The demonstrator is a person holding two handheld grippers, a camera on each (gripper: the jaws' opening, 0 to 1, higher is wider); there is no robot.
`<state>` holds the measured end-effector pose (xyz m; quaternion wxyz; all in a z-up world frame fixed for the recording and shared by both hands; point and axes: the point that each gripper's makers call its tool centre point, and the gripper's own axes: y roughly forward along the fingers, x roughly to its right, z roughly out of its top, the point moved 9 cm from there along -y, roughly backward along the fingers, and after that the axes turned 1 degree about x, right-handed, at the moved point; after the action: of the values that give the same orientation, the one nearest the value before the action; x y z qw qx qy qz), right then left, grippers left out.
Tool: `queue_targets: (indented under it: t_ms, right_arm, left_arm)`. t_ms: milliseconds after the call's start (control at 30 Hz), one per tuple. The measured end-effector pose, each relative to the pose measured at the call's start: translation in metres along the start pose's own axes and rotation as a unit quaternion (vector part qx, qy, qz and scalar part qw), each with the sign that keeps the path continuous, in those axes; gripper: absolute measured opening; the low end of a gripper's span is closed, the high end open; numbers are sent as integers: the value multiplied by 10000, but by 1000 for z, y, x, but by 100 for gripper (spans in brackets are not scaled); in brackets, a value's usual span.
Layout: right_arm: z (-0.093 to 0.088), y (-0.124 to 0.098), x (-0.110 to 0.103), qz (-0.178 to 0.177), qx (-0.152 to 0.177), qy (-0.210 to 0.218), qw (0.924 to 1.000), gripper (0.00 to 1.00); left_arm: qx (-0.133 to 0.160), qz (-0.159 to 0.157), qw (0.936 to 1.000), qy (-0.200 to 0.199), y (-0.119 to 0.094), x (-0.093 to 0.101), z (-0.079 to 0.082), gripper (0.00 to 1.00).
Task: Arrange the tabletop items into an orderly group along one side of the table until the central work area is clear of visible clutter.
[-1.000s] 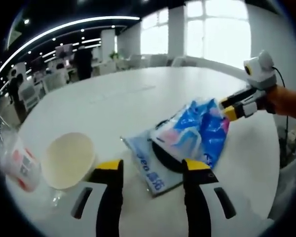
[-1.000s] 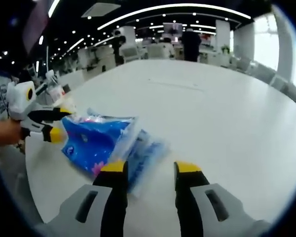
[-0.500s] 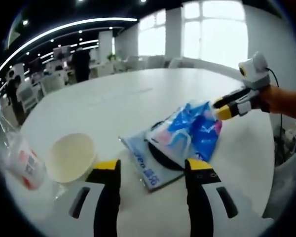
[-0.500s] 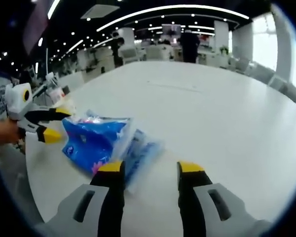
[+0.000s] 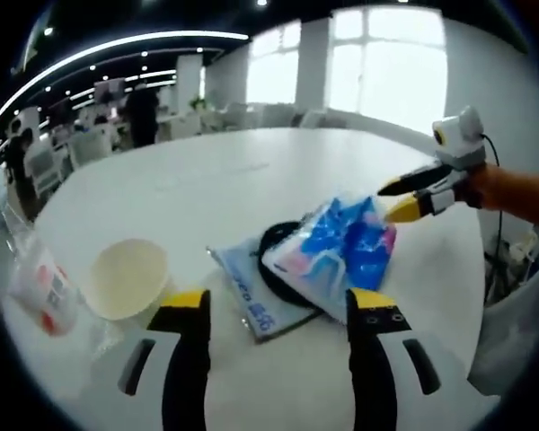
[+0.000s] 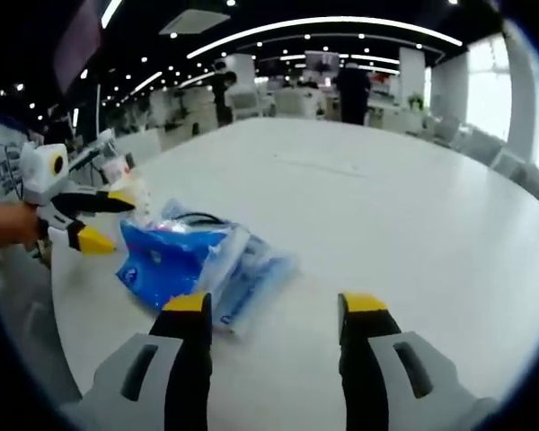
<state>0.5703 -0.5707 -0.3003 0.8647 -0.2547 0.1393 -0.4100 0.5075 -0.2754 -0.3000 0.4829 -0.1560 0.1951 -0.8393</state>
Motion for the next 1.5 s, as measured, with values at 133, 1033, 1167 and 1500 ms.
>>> queue_targets:
  t_ms: [133, 1033, 1167, 1500]
  right_arm:
    - [1, -5, -2, -7, 64, 3, 10000, 60]
    - [-2, -37, -47, 486, 249, 22, 9985, 72]
    - [-1, -33, -50, 512, 253, 75, 9983, 70]
    - [2, -19, -52, 550, 162, 135, 9983, 65]
  left_arm:
    - [33, -49, 10000, 19, -3, 3, 1, 61]
    - [183, -279, 9987, -378, -31, 29, 0, 61]
    - [175, -285, 9984, -453, -28, 30, 0, 61]
    - [154, -324, 9984, -437, -12, 33, 1, 58]
